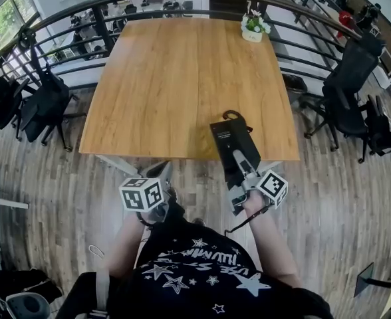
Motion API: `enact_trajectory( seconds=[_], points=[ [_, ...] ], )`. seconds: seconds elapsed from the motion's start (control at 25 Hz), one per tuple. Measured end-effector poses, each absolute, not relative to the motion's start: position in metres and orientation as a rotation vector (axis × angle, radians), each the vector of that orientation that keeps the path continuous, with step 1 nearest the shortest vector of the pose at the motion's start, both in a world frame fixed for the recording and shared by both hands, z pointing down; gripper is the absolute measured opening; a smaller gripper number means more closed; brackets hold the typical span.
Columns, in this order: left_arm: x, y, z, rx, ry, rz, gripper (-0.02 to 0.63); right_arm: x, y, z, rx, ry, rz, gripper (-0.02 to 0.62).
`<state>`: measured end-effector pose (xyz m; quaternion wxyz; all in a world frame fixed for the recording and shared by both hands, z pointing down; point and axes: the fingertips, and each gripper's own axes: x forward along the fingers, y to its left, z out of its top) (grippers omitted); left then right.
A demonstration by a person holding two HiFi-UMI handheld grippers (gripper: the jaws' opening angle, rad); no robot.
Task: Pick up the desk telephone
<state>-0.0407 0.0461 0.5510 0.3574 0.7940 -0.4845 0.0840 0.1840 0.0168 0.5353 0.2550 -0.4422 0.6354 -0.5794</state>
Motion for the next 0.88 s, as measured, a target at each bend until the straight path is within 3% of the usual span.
enact_trajectory(
  seconds=[0.88],
  points=[
    [-0.031, 0.093, 0.560, 2.059, -1.246, 0.250, 0.002, 0.191, 0.076, 0.556, -1.187, 1.695, -1.604, 0.210]
  ],
)
